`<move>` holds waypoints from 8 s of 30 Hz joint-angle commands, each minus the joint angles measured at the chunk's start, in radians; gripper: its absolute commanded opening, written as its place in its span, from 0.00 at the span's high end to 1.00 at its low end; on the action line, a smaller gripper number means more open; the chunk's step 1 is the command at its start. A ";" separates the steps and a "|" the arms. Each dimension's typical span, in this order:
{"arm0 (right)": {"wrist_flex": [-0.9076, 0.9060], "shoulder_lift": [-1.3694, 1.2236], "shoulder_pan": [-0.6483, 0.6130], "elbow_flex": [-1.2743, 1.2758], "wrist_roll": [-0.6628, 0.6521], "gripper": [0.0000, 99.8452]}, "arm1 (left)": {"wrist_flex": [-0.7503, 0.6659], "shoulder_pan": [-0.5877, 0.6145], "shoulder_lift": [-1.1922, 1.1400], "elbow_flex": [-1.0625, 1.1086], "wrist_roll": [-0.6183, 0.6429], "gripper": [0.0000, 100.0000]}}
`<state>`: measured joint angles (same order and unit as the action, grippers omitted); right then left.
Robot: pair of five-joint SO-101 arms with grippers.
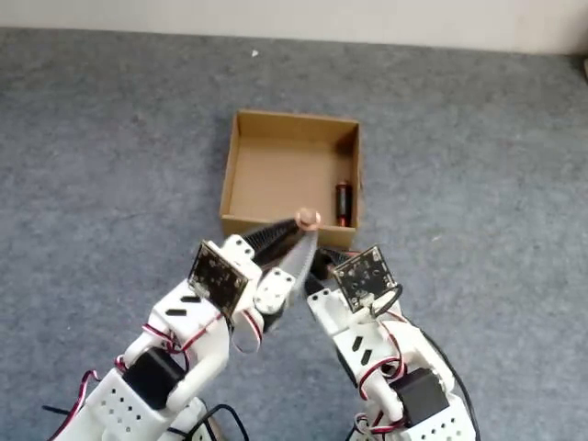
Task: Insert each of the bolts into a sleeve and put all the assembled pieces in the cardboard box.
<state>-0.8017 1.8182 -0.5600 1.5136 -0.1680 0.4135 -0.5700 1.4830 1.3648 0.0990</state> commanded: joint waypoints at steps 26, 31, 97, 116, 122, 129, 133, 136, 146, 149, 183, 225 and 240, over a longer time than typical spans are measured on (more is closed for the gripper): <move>0.051 0.021 -0.064 -0.124 -0.063 0.99 | -0.009 0.047 0.001 -0.213 0.087 0.99; 0.180 0.021 -0.064 -0.122 -0.063 0.99 | -0.009 0.027 -0.007 -0.262 0.086 0.99; 0.260 0.019 -0.096 -0.325 -0.206 0.99 | 0.224 -0.094 0.002 -0.487 0.081 0.99; 0.260 0.019 -0.096 -0.321 -0.206 0.99 | 0.222 -0.071 0.002 -0.509 0.084 0.99; 0.260 0.019 -0.096 -0.317 -0.206 0.99 | 0.222 -0.073 0.002 -0.513 0.084 0.99; 0.262 0.019 -0.096 -0.314 -0.206 0.99 | 0.226 -0.073 0.004 -0.552 0.084 0.99; 0.262 0.018 -0.096 -0.312 -0.206 0.99 | 0.226 -0.073 0.004 -0.556 0.084 0.99; 0.262 0.018 -0.096 -0.311 -0.206 0.99 | 0.226 -0.073 0.004 -0.556 0.084 0.99; 0.262 0.018 -0.096 -0.300 -0.206 0.99 | 0.226 -0.074 0.002 -0.506 0.084 0.99; 0.262 0.018 -0.096 -0.302 -0.206 0.99 | 0.226 -0.087 0.002 -0.460 0.084 0.99; 0.140 0.018 0.041 -0.312 -0.206 0.99 | 0.568 0.117 0.002 -0.512 -0.015 0.80; 0.306 -1.049 0.191 -0.737 -0.135 0.99 | 0.307 0.812 0.004 0.186 -0.107 1.00; 0.578 -1.492 0.183 -0.829 0.008 0.93 | 0.305 0.920 0.004 0.159 -0.106 1.00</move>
<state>-0.2463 0.3376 -0.3882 0.7879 -0.2371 0.7465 0.3322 1.4814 1.5566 0.0008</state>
